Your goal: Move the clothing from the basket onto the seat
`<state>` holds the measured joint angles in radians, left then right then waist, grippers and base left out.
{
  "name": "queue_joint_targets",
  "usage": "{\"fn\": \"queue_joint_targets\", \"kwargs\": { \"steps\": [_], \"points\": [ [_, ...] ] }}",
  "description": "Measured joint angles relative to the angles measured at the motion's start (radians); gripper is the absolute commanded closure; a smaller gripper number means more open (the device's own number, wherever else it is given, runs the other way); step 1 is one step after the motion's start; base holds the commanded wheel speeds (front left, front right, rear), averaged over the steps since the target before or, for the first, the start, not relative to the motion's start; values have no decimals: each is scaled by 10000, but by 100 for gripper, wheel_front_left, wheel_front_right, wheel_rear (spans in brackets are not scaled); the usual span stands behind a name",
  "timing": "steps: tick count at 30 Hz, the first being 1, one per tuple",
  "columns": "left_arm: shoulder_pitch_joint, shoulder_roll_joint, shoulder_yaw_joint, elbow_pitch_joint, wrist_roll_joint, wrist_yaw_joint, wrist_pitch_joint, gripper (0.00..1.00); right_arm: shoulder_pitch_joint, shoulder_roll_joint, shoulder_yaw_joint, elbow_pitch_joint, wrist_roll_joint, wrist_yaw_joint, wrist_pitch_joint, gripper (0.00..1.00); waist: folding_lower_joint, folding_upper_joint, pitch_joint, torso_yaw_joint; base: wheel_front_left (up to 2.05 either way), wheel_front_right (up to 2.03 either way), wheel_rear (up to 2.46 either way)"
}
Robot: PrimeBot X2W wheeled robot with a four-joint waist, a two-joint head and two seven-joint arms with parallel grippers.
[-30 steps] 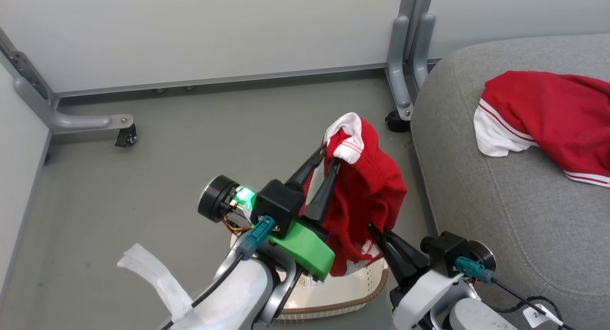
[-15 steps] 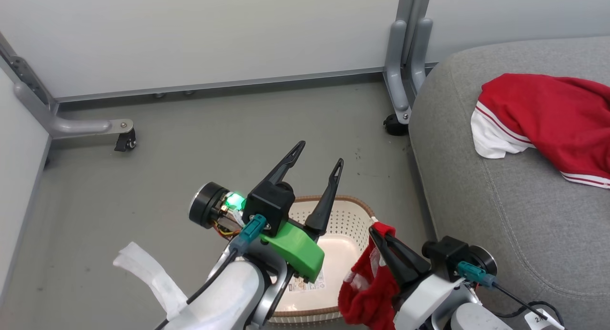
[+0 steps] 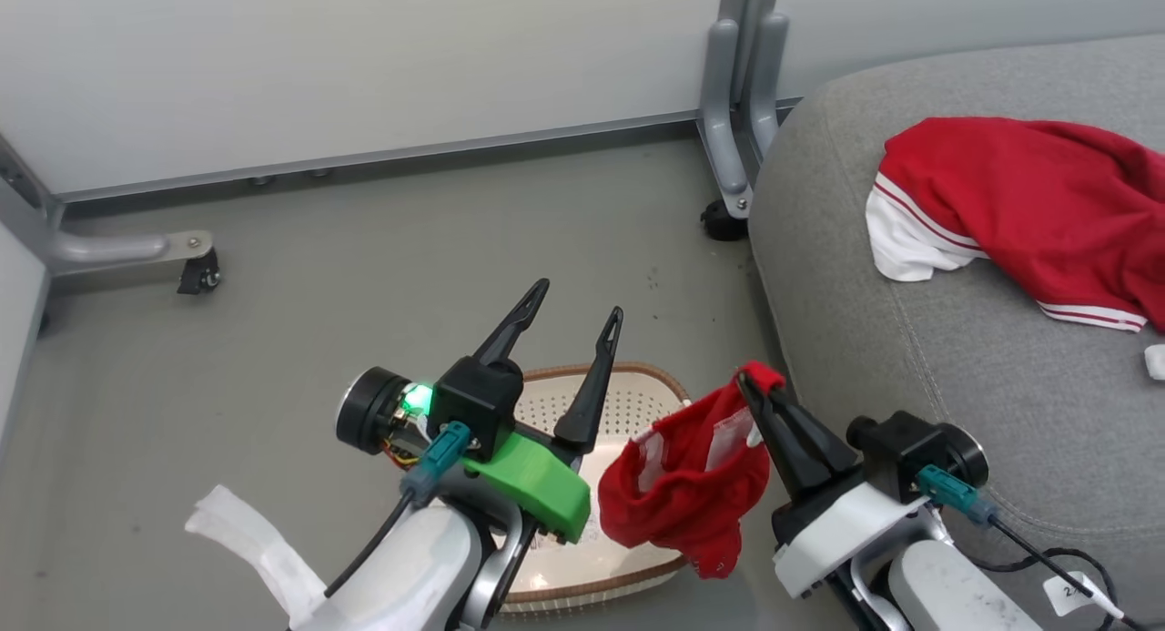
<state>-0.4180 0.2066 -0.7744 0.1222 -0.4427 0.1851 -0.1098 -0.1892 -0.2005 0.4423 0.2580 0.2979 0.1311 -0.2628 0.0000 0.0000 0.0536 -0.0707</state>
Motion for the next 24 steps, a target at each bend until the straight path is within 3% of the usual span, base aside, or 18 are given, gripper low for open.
{"fn": "queue_joint_targets", "kwargs": {
  "steps": [9, 24],
  "points": [
    [256, 453, 435, 127, 56, 98, -1043, 0, 139, 320, -886, -1693, -451, 0, 0, 100, 0, 0, 441, -1045, 0, 0, 0],
    [473, 1076, 550, 27, 360, 213, -1333, 0, 925, 623, -2107, -4084, -997, 0, 0, 100, 0, 0, 1340, -3609, 0, 0, 0]
  ]
}}
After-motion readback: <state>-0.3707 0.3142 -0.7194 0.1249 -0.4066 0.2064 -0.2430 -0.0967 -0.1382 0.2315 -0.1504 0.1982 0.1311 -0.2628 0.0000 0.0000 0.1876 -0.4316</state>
